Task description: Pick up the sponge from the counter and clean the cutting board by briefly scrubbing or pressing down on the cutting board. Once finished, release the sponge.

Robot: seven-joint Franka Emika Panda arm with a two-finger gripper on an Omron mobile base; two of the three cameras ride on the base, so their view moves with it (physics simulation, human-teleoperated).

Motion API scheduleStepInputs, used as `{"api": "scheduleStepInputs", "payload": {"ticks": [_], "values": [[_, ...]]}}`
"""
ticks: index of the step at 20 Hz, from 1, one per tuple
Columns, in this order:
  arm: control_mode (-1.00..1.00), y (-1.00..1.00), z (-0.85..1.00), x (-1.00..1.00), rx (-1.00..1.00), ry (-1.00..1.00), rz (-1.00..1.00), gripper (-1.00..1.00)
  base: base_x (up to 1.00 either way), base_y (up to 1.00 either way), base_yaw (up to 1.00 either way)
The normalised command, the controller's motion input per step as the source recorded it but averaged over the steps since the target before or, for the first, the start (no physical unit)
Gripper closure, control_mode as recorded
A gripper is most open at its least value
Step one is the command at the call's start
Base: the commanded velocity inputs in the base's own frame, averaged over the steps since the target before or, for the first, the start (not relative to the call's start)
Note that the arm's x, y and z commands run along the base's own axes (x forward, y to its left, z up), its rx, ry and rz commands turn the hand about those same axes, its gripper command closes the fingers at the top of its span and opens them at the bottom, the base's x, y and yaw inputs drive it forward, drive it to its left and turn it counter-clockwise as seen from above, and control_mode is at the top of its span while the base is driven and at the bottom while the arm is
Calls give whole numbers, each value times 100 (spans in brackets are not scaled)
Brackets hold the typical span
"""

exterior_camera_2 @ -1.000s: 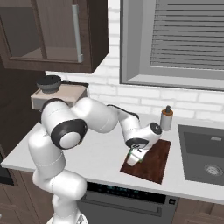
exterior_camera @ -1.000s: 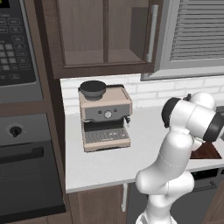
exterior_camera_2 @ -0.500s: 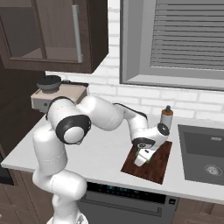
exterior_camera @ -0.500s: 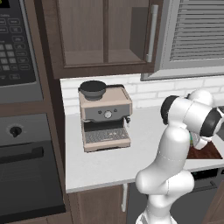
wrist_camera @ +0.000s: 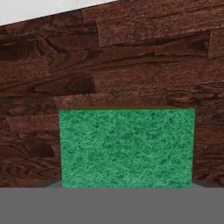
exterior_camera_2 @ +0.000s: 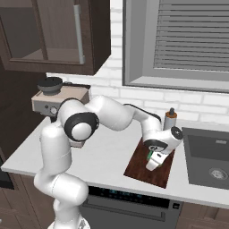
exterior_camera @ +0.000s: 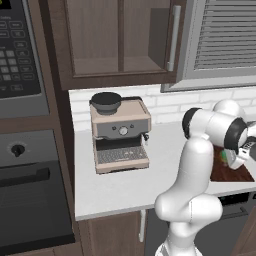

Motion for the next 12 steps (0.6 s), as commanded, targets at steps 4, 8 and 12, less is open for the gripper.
{"api": "scheduleStepInputs", "payload": {"ticks": [4, 8, 12], "values": [[-100, 3, 0, 13, 0, -1, 0, 100, 0, 0, 0], [-100, 36, 0, 18, 0, 0, 0, 100, 0, 0, 0], [-100, 58, 0, 29, 0, 0, 0, 100, 0, 0, 0]]}}
